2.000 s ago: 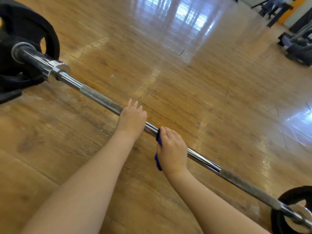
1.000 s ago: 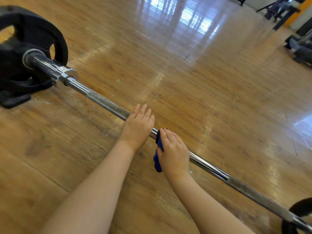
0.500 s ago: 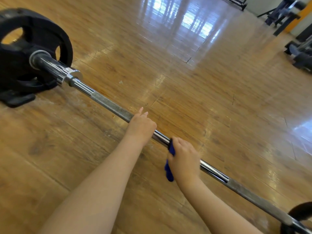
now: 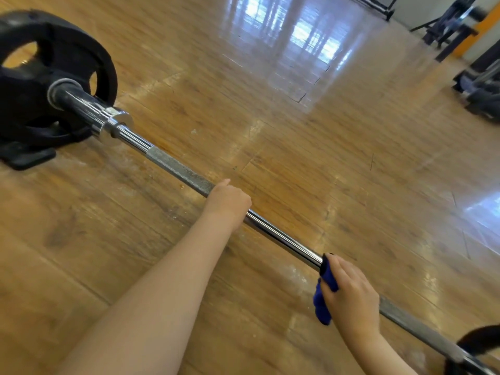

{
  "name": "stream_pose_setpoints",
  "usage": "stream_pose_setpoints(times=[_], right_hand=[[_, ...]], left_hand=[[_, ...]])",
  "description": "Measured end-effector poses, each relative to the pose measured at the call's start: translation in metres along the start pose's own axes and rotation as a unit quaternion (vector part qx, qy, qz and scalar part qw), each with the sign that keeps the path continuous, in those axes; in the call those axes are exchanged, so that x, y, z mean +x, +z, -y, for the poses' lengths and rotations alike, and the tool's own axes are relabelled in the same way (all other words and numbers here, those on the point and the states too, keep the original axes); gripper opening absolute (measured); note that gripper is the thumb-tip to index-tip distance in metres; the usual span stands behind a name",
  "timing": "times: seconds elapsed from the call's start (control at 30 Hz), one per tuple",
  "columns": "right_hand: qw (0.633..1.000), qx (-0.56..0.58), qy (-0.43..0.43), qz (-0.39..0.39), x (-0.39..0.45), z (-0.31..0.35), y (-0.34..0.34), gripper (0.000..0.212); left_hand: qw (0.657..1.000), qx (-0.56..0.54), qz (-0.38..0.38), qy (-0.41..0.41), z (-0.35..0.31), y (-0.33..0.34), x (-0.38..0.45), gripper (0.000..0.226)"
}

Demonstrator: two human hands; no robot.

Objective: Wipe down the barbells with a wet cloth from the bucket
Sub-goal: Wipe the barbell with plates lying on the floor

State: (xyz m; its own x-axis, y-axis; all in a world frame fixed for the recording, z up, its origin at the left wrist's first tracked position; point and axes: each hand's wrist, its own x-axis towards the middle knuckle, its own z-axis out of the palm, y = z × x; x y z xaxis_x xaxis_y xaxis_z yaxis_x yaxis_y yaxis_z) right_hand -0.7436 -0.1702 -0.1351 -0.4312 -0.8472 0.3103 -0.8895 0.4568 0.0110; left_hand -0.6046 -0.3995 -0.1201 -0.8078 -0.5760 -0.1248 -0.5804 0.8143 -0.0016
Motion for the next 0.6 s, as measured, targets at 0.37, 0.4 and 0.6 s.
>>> stream_pose_setpoints(times=[0.37,0.4,0.6], right_hand=[[0.994,0.088,-0.049,-0.051,0.058,0.100,0.019,0.036],[0.992,0.106,-0.052,-0.044,0.067,0.118,0.020,0.034],[0.994,0.076,-0.069,-0.040,0.053,0.090,0.020,0.057]], left_hand=[[1.000,0.014,-0.021,0.000,0.000,0.009,0.003,0.024],[1.000,0.013,-0.023,-0.001,0.000,0.010,0.004,0.025],[1.000,0.022,-0.017,-0.001,-0.001,0.008,0.002,0.021]])
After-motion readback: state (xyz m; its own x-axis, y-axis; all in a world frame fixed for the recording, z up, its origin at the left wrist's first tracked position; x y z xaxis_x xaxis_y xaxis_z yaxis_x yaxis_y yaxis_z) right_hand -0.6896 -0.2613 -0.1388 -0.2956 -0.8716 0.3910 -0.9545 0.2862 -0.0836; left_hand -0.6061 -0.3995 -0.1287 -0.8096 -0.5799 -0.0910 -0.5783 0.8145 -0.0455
